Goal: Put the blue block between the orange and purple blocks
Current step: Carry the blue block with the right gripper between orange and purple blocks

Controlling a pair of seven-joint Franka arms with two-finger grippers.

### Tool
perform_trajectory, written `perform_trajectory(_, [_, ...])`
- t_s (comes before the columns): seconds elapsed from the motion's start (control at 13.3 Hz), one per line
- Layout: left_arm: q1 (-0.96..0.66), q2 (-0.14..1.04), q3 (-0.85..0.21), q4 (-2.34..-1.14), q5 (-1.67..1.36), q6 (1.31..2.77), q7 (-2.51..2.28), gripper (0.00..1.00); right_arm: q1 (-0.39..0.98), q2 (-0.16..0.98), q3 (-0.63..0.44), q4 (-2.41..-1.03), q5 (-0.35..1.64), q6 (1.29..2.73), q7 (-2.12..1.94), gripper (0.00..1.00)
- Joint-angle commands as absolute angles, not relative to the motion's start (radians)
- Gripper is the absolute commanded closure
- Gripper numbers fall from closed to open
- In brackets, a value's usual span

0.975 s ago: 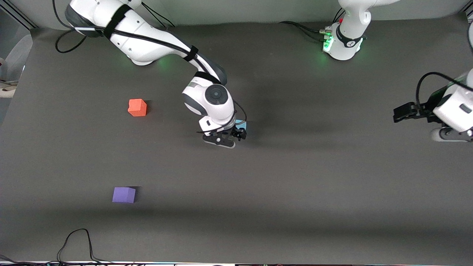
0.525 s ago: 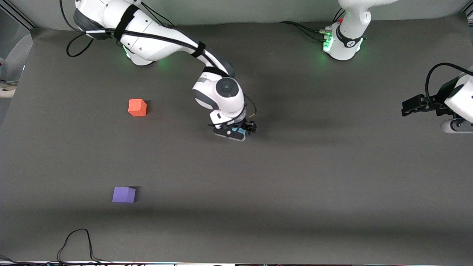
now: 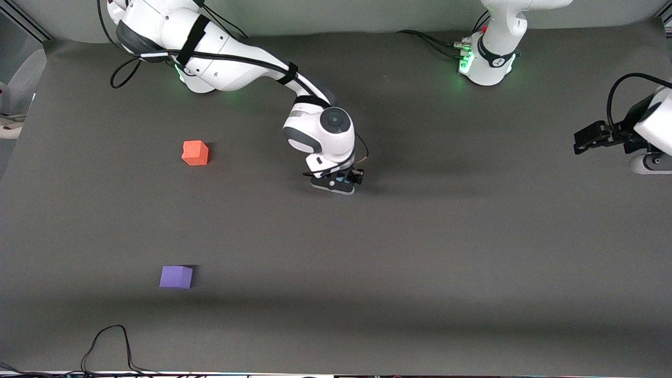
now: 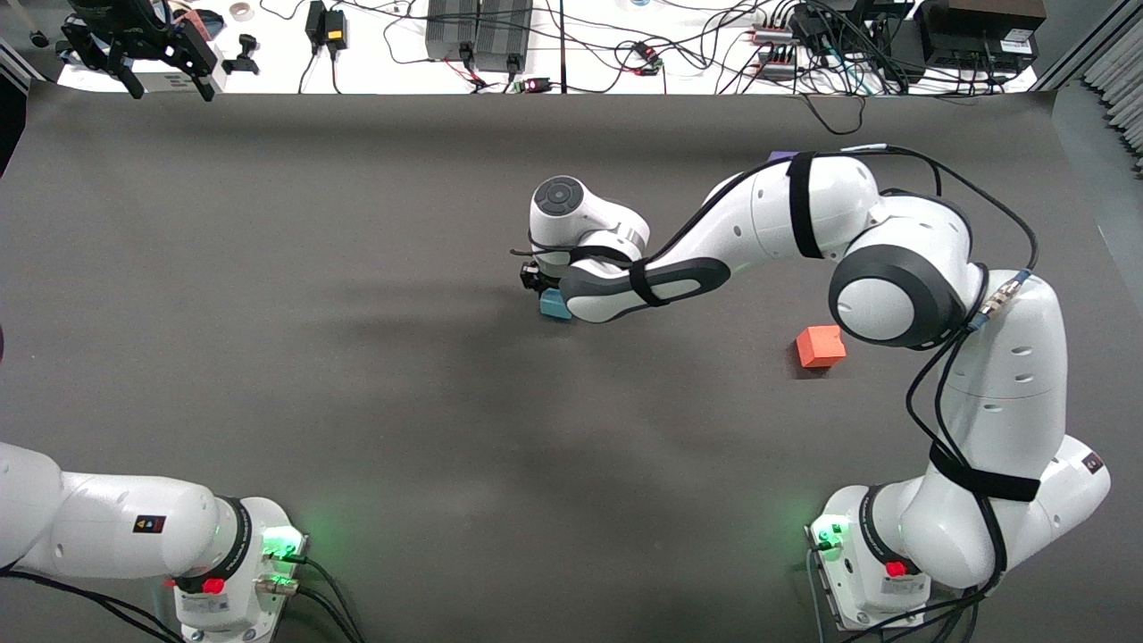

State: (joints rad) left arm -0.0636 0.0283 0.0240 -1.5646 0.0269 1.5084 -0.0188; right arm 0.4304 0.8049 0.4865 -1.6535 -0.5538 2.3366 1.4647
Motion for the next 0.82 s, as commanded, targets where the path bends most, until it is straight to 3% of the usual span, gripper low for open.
perform_trajectory(0.0, [-0.094,0.000,0.057,-1.592,0.032,1.520,0.040,0.00,0.401,0.744,0.503,-1.655,-0.575,2.234,1.456,0.67])
perform_trajectory(0.3, [-0.094,-0.002,0.069,-1.589,0.025,1.509,0.063,0.00,0.283,0.544,0.509,-1.802,-0.449,2.154,1.198,0.67])
perform_trajectory(0.53, [-0.094,-0.002,0.068,-1.586,0.021,1.511,0.063,0.00,0.270,0.320,0.317,-1.952,-0.173,2.155,0.816,0.67])
perform_trajectory(0.75, [-0.095,-0.003,0.061,-1.586,0.015,1.509,0.064,0.00,0.272,0.183,0.108,-2.058,-0.103,2.151,0.564,0.67])
